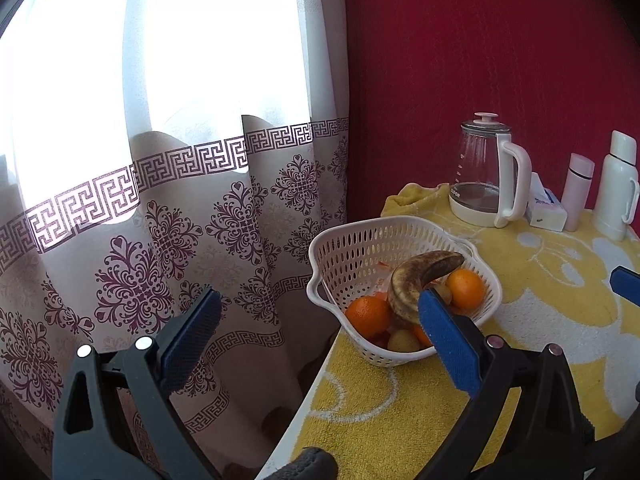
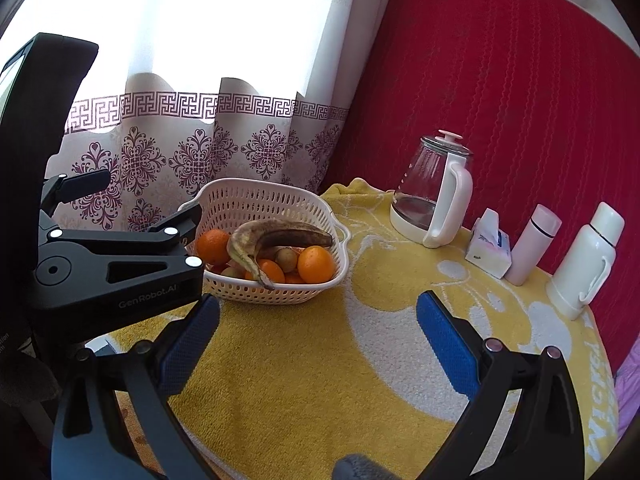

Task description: Organize fruits

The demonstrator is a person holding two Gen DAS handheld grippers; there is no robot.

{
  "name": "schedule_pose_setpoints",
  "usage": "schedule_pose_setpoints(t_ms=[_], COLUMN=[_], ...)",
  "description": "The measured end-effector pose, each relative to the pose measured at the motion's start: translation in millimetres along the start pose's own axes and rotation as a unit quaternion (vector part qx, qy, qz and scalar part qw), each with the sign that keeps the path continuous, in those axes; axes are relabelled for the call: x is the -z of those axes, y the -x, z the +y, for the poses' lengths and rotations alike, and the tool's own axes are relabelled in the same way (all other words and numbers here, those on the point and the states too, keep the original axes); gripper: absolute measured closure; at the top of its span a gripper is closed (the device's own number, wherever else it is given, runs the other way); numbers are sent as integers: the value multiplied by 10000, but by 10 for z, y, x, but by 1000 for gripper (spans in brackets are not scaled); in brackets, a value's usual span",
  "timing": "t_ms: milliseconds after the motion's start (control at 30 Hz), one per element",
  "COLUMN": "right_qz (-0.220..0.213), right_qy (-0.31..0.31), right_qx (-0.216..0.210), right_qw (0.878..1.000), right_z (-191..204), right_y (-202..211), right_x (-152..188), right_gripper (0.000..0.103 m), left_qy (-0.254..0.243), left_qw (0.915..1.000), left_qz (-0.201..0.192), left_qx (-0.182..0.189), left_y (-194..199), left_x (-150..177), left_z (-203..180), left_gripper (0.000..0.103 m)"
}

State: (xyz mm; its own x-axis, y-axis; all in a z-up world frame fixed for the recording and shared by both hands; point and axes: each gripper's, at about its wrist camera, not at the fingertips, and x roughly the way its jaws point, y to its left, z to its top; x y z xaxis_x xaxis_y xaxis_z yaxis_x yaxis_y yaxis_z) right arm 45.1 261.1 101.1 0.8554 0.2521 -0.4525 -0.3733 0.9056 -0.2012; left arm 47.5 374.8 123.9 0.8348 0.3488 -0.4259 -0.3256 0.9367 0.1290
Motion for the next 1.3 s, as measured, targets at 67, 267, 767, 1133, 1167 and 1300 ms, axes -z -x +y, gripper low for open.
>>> schedule_pose_setpoints(t_ms=[67,267,767,1133,1167,1300], right_qz=[-1,19,158,207,204,161], right_qy=[4,4,-104,-165,-180,-180], right_qx=[3,-11,-143,-264,-276,-252], right_qw=[10000,10000,9997,9993,9992,9994], right_z=[11,24,43,44,38,31], right_y=[5,-1,-77,-102,-102,-83], right_x=[-1,5,39,54,57,64], right_gripper=[5,5,5,5,5,5], left_qy=[14,32,-19,-59,-59,-54], left_qw=[10000,10000,9999,9999,9998,9998], left_qz=[3,40,94,133,133,131], left_qx=[-4,2,42,91,99,116], left_y=[0,-17,-42,-60,-59,-53], left_x=[-1,13,41,60,61,59], left_z=[9,22,-3,-23,-23,-30], left_gripper=[3,3,3,3,3,3])
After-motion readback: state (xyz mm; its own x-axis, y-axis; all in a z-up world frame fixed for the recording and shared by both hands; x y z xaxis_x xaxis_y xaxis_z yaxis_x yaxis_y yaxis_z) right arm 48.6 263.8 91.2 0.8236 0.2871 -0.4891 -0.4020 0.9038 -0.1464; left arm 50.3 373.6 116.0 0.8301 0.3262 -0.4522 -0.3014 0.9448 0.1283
